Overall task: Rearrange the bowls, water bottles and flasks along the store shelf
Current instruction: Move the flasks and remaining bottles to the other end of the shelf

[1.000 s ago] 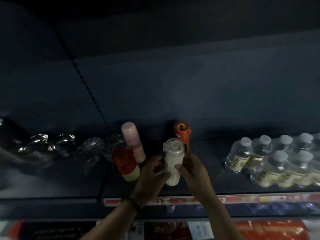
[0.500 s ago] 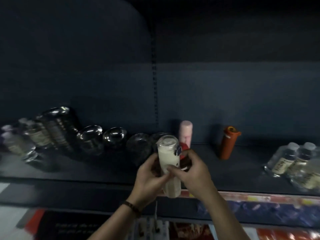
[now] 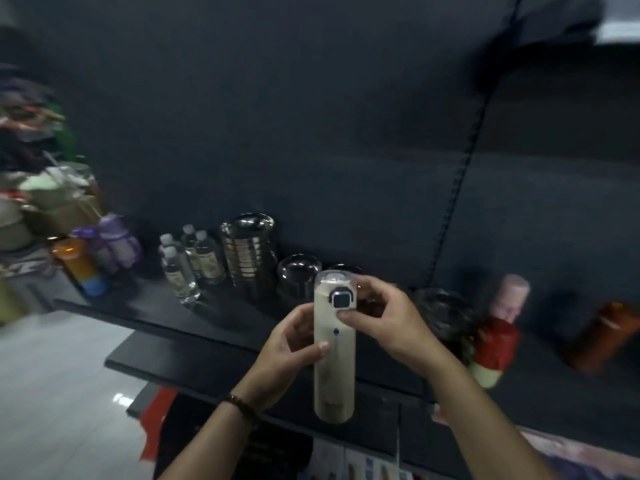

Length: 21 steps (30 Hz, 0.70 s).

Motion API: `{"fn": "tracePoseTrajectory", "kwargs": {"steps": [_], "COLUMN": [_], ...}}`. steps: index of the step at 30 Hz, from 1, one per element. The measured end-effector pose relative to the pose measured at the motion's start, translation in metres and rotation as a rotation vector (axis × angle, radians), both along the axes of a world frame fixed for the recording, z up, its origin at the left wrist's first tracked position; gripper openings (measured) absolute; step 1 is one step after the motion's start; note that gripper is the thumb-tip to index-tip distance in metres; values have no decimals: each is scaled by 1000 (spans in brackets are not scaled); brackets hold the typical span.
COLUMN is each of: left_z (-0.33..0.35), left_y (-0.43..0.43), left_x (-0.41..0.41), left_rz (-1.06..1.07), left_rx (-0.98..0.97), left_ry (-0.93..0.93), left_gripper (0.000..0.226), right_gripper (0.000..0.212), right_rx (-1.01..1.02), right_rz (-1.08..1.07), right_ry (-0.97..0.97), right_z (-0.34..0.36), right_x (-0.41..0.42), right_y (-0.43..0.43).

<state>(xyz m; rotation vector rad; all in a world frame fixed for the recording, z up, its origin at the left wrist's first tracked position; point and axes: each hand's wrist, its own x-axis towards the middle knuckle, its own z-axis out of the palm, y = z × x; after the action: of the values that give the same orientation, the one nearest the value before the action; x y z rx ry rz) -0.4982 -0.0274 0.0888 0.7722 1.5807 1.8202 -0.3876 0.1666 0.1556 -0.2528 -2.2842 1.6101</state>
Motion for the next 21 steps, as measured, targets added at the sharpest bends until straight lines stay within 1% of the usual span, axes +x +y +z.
{"fn": "tracePoseTrajectory", "kwargs": {"steps": [5, 8, 10, 12, 14, 17, 19, 21], "left_z": [14, 25, 31, 34, 35, 34, 34, 34], "left_y": [-38, -61, -78, -98, -119, -151, -175, -201], "left_x": [-45, -79, -100, -120, -139, -170, -196, -225], "left_rz": [138, 218, 228, 235, 246, 282, 303, 297], "left_rx": [-47, -103, -125, -128, -133, -146, -151, -163], "left_ry": [70, 105, 112, 121, 130, 144, 157, 178], "left_gripper": [58, 54, 55, 57, 57, 56, 56, 57], "right_gripper": [49, 59, 68, 73, 69, 55, 54, 59], "right_rx": [-34, -39, -19, 23, 54, 107, 162, 238], "right_rz": [125, 192, 249, 353, 445, 478, 475, 457], "right_ry": [-20, -64, -76, -71, -58, -35, -23, -25], "right_z": [1, -1, 2, 4, 11, 20, 24, 28], "right_x": [-75, -124, -156, -187, -213, -253, -284, -314], "right_y": [-26, -40, -52, -65, -85, -117, -140, -167]}}
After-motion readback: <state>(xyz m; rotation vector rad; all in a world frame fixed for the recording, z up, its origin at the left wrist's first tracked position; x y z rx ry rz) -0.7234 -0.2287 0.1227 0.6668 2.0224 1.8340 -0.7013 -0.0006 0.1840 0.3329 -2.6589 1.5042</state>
